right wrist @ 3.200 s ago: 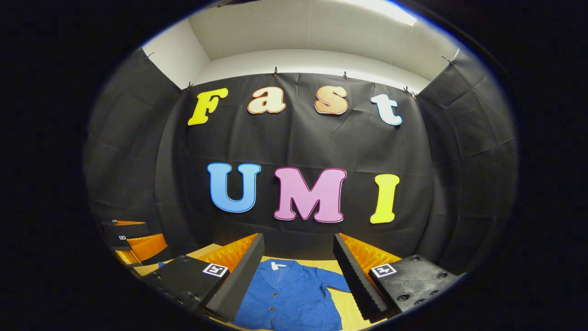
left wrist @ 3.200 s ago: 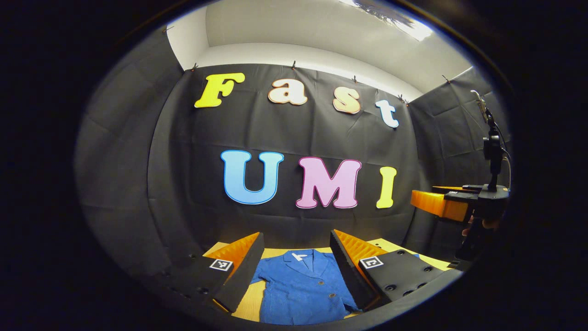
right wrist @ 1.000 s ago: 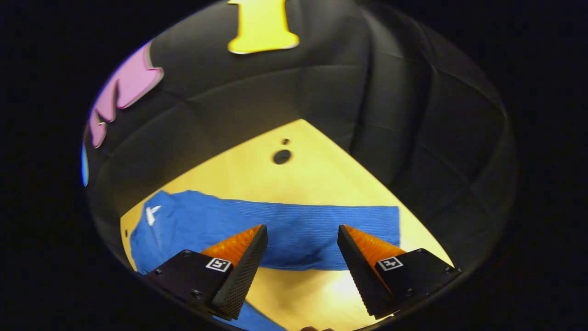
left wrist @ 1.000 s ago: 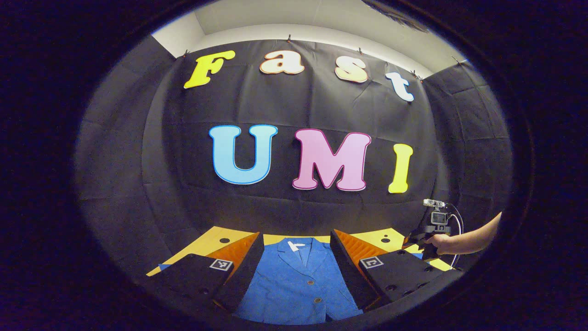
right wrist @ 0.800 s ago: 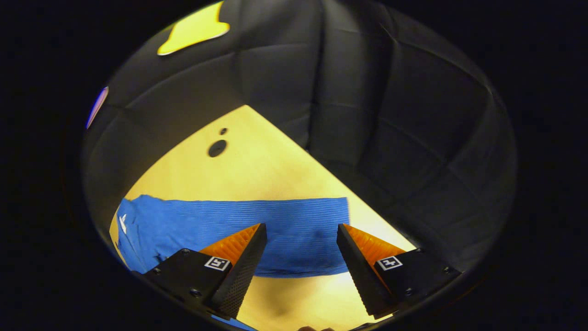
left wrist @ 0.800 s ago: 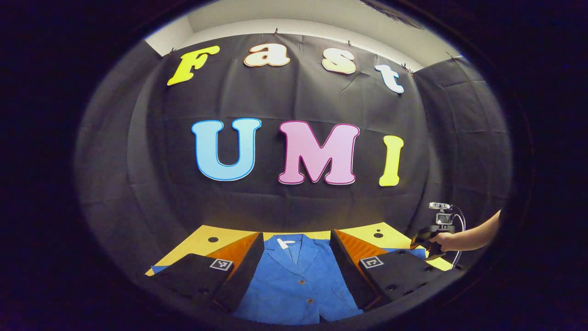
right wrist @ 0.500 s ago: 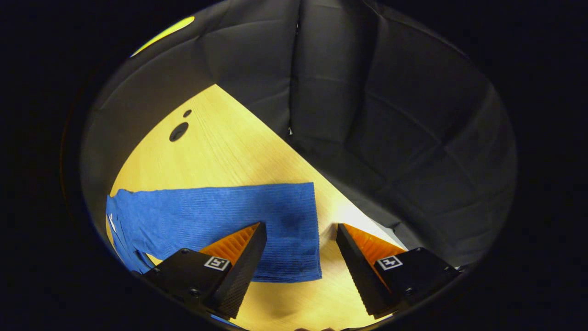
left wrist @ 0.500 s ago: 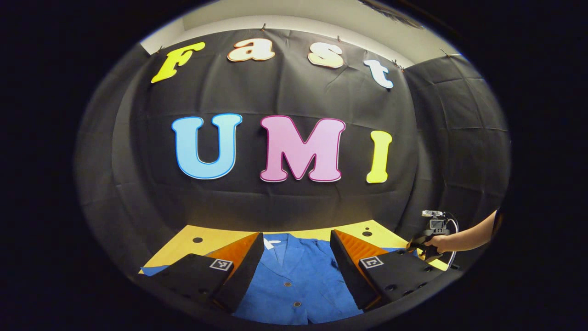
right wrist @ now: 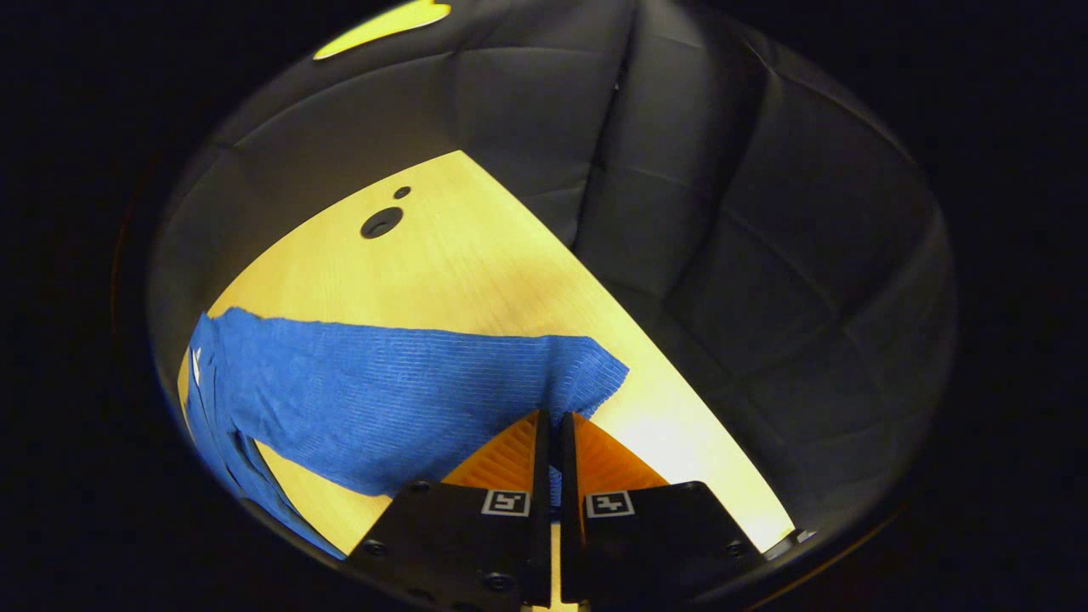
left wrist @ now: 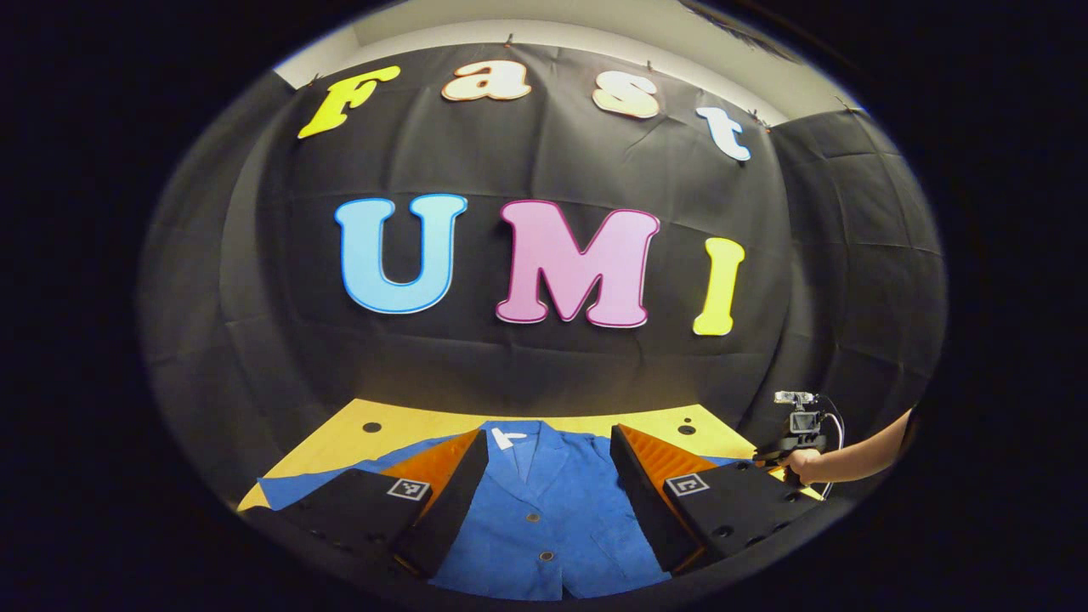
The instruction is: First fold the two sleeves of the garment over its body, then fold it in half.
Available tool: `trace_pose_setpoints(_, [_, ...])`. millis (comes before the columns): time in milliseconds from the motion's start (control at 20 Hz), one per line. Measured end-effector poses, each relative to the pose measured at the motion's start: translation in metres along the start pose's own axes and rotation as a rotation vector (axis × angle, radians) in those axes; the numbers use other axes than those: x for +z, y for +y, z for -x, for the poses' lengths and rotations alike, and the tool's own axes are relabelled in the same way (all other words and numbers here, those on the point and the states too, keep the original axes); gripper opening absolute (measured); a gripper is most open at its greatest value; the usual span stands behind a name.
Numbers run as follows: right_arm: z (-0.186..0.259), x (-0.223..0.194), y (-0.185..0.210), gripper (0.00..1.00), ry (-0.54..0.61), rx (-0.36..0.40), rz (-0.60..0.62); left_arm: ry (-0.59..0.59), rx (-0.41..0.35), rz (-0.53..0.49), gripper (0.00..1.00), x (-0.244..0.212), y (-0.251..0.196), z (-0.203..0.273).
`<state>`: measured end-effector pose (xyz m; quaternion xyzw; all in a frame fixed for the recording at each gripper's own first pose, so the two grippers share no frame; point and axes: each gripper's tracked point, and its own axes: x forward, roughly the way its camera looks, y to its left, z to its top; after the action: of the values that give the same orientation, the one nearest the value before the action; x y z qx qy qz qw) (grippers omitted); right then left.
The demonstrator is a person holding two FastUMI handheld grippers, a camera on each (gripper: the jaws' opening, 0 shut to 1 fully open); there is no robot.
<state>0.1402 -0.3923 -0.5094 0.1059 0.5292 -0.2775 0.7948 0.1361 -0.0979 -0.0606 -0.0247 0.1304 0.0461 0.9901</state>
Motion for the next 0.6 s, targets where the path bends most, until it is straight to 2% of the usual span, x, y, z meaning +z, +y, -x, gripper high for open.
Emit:
trace_pose_setpoints(50, [0.001, 0.0, 0.006, 0.06, 0.007, 0.034, 0.008, -0.003, 0.023, 0.008, 0.83, 0.0, 0.007, 0.003])
trace_pose_setpoints(150, [0.015, 0.006, 0.016, 0.05, -0.01, 0.063, 0.032, -0.007, 0.051, 0.028, 0.83, -0.001, 0.02, 0.007])
trace_pose_setpoints(200, [0.02, 0.014, 0.026, 0.05, -0.044, 0.082, 0.029, -0.001, 0.062, 0.038, 0.82, -0.003, 0.027, 0.009])
trace_pose_setpoints(300, [0.046, 0.038, 0.056, 0.05, -0.129, 0.171, 0.007, 0.004, 0.101, 0.047, 0.83, -0.004, 0.047, 0.016])
trace_pose_setpoints(450, [0.079, 0.058, 0.114, 0.04, -0.151, 0.256, 0.081, -0.012, 0.165, 0.066, 0.83, -0.003, 0.079, 0.027])
trace_pose_setpoints(600, [0.118, 0.066, 0.199, 0.05, -0.168, 0.398, 0.113, -0.01, 0.205, 0.11, 0.82, -0.007, 0.104, 0.041])
